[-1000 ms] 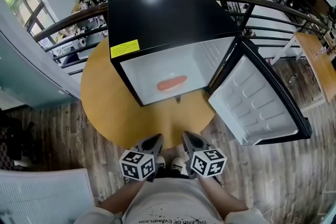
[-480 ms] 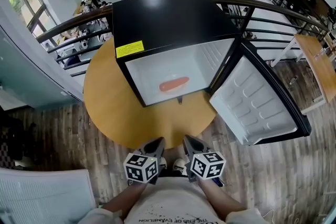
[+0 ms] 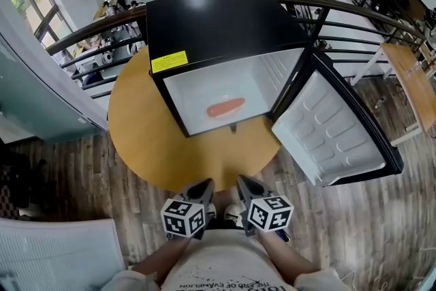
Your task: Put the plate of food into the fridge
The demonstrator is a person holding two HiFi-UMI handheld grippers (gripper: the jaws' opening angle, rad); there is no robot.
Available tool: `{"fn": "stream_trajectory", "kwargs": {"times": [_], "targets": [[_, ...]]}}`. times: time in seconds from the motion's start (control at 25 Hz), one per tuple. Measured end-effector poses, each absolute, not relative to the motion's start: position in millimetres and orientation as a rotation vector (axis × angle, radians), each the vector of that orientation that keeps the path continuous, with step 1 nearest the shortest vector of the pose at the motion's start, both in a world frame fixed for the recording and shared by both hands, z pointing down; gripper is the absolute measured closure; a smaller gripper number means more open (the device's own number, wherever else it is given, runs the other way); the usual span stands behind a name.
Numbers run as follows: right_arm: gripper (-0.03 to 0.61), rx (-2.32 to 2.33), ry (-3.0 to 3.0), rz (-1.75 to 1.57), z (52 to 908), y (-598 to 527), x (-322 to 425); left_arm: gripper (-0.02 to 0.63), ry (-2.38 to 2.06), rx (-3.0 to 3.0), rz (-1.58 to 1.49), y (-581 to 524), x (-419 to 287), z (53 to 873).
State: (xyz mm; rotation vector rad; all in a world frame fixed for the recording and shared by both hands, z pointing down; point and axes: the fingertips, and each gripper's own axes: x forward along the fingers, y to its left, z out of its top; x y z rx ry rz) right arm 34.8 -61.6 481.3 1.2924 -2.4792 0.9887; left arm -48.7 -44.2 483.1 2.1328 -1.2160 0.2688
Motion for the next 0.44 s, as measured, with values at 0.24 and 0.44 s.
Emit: {"fn": "stream_trajectory", "kwargs": {"times": [0.24,0.44], "targets": [[0.554,1.302,-2.476,1.007,480.0,-65.9,37.7,0.591,-1.221,2.128,0.269,-43.8,-52.9,483.7],[0.554,1.297,-2.484,1.005,476.4,-67.8,36.2,0.589,-1.221,2.120,0.273,-42.5,-54.6,485.6]]}}
